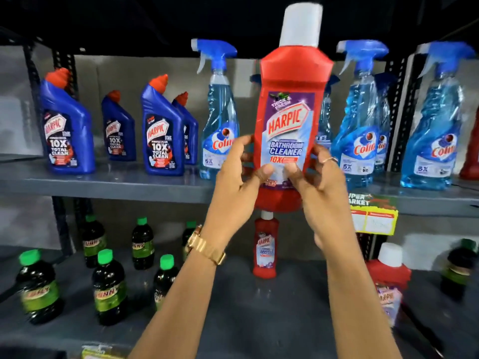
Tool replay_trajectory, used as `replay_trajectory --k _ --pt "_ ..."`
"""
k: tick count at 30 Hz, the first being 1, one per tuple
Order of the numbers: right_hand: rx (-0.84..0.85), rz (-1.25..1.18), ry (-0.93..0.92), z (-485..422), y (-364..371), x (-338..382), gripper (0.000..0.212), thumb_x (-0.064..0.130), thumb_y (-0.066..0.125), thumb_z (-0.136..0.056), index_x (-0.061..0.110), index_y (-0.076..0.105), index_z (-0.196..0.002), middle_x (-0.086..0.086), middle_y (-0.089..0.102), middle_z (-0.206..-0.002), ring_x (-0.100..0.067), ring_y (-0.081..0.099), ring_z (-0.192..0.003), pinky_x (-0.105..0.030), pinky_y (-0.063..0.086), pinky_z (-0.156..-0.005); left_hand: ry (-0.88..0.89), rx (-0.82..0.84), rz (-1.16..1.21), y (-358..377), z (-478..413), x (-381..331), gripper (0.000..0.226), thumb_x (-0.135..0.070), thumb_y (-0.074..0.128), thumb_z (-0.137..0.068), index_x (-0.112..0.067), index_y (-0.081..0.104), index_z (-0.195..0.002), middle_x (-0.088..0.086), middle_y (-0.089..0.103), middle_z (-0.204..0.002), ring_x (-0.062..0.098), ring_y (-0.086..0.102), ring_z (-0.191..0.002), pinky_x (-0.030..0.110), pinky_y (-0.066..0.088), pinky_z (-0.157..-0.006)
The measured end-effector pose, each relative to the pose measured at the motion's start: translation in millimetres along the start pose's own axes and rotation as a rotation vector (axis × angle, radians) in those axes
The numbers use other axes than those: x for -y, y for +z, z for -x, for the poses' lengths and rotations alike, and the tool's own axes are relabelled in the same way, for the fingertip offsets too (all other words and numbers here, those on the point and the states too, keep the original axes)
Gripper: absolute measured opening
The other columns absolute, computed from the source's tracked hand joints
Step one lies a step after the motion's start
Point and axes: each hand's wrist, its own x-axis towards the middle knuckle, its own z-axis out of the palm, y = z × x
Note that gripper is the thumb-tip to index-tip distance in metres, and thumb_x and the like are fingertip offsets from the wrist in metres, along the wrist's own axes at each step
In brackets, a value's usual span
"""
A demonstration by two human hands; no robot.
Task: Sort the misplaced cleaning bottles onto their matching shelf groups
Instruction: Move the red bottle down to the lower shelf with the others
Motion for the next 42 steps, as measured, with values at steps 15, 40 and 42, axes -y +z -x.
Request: replay_trajectory --k 15,40,42 --pt "0.057 0.027 0.403 161 -25 -161 0.041 0.005 0.061 -0.086 0.010 0.050 -0.125 -0.002 0.066 -0.115 -0.003 0.064 -0.103 -0.017 0.051 -0.086 -0.439 0.021 0.065 35 172 136 0.042 -0.008 0.065 -0.077 -0.031 0.054 -0.110 -0.023 0.068 -0.098 -0.001 0.064 -0.086 0.015 0.050 -0.073" --pt "0.056 0.224 0.606 181 -29 -244 0.047 0.015 0.062 -0.086 0.008 0.045 -0.129 -0.001 0.059 -0.118 -0.018 0.059 -0.108 -0.029 0.051 -0.096 -0.602 0.143 -0.169 70 198 221 0.037 -0.006 0.058 -0.088 -0.017 0.046 -0.122 -0.001 0.065 -0.109 0.008 0.066 -0.096 0.026 0.058 -0.085" --pt "0.061 0.256 0.596 182 -28 -240 0.053 0.016 0.062 -0.086 0.009 0.041 -0.135 -0.007 0.057 -0.128 -0.019 0.056 -0.115 -0.038 0.046 -0.103 -0.605 0.156 -0.163 68 198 215 0.041 -0.005 0.058 -0.088 -0.015 0.044 -0.125 0.000 0.064 -0.112 0.014 0.064 -0.102 0.035 0.057 -0.091"
